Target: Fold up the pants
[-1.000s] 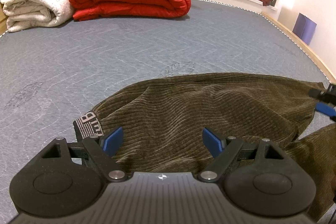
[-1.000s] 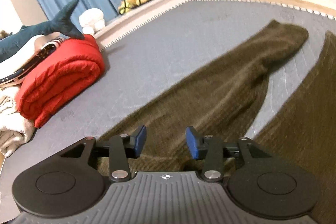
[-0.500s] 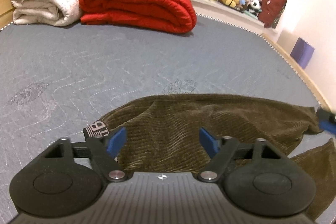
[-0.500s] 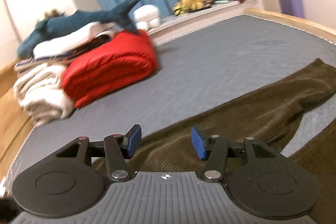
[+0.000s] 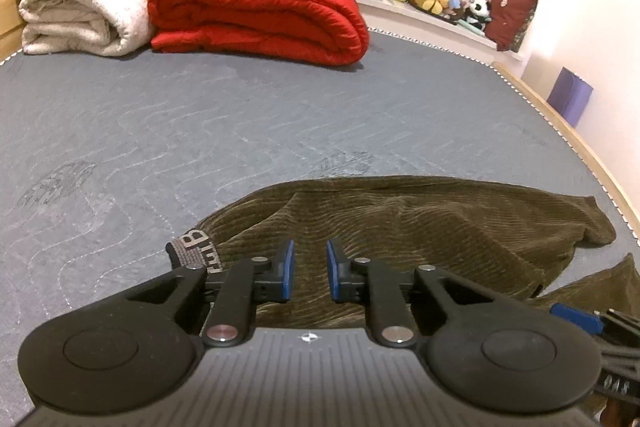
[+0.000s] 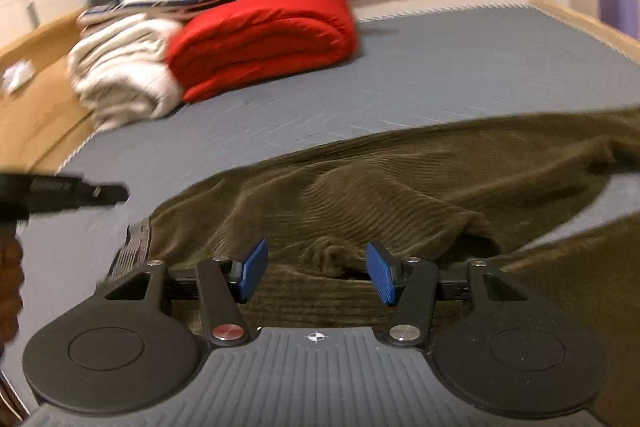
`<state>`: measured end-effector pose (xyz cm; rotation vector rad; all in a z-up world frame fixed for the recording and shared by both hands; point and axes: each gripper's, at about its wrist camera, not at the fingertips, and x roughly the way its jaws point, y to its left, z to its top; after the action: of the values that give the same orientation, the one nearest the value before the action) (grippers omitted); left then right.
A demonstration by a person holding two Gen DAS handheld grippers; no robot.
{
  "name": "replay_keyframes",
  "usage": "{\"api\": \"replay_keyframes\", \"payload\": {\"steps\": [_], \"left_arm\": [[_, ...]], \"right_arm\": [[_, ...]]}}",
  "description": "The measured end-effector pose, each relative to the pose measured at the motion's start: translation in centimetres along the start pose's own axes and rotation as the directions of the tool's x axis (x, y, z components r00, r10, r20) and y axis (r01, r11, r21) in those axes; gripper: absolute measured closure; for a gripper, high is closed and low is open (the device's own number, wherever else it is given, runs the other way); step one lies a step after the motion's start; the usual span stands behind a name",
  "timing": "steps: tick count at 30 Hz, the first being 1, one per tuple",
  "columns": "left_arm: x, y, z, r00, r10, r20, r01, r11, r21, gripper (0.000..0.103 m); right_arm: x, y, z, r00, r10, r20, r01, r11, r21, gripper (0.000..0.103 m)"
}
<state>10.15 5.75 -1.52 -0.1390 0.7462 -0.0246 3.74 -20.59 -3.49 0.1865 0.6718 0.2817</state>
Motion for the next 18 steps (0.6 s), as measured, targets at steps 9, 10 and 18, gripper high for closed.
{"api": "replay_keyframes", "payload": {"steps": [9,10,18], "left_arm": [[1.3,-0.1,-0.1,1.0,0.017,-0.015,-0.017,1.0,0.011,0.084],[1.5,-0.2,-0.1,1.0,0.018,-0.017,-0.018,1.0,0.011,0.084],[1.9,0.6,0.6,0.999,0.032,-0.008,-0.032,0.999,-0.029,0.084]], "right_arm": [[0.9,2.8,-0.8,0.993,0.1,-0.055,-0.104,0.991,-0.079,0.046],[0.9,2.9,-0.8,0.993,0.108,-0.057,-0.112,0.99,-0.086,0.046],[0.9,2.3,-0.6,0.989,0.106,-0.101,-0.111,0.993,-0.044,0.044]]}}
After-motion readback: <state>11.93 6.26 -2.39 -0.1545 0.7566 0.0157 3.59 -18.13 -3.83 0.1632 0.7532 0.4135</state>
